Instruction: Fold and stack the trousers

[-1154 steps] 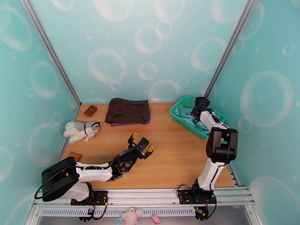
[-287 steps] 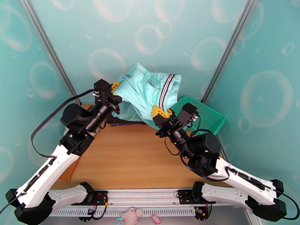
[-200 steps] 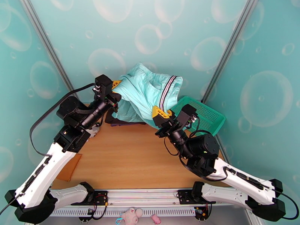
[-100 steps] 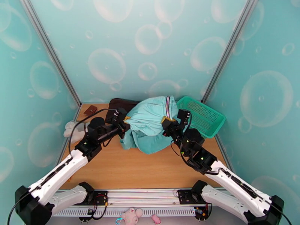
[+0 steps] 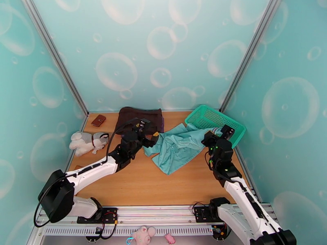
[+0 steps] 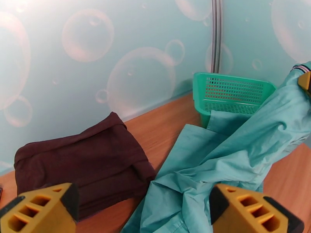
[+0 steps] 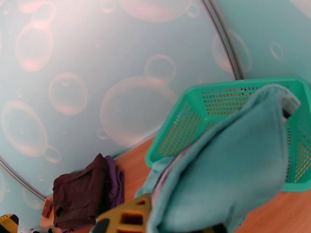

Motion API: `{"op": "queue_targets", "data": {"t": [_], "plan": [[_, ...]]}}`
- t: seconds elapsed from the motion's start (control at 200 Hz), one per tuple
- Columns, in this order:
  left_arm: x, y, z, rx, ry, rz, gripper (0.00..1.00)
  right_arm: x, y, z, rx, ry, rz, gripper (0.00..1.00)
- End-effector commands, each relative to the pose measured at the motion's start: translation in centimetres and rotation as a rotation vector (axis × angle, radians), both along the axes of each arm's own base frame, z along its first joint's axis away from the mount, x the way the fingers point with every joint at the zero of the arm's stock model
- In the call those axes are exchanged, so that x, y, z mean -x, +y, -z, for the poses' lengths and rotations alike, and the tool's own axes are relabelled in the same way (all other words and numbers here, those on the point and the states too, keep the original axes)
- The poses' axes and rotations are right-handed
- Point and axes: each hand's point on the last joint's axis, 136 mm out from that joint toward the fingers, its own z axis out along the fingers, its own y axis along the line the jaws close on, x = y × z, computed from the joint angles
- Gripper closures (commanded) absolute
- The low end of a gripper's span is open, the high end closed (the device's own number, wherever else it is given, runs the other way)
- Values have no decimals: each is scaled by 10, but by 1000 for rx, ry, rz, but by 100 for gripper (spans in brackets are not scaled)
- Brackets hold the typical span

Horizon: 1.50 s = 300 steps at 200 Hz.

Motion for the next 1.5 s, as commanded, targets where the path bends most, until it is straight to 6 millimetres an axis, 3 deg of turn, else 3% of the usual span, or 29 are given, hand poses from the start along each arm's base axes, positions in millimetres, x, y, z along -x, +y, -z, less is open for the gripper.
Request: {"op": "queue_targets", "data": {"t": [0.0,0.04,0.175,0.31,0.39,0.445,0.545,0.59,0.655,0.74,0.805,0.905,1.09,1.255,1.36,1.495], "plan": [[37,-11,55,21,237,99,7,6,6,-44,-46,-169,-38,100],[53,-20,81,-17,304,132,1,7,4,-46,-31,-174,-31,100],[103,-41,160,-162,448,138,1,4,6,-45,-1,-164,-42,100],[115,-52,210,-266,431,16,1,2,13,-36,-19,-179,-83,100],[108,-62,228,-312,410,-54,1,4,18,-31,-43,-203,-110,100],[97,-58,240,-366,373,-151,3,5,21,-32,-42,-202,-131,100],[80,-64,241,-385,320,-244,8,10,21,-33,-35,-211,-133,100],[78,-65,240,-368,312,-250,12,14,18,-32,-37,-220,-119,100],[76,-63,238,-337,312,-250,26,18,13,-32,-44,-229,-97,100],[75,-54,225,-283,303,-258,56,20,12,-33,-48,-235,-93,100],[78,-36,216,-248,288,-266,79,21,12,-34,-49,-237,-96,100],[85,-16,182,-153,252,-255,100,22,12,-35,-53,-241,-97,100],[97,29,85,2,163,-267,100,26,17,-59,-54,-326,-132,100],[87,95,-6,96,87,-356,100,19,24,-95,-55,-320,-170,100],[90,140,-42,123,39,-448,100,26,30,-113,-63,-300,-202,100],[96,182,-59,144,-9,-538,100,36,17,-87,-62,-162,-114,100]]}}
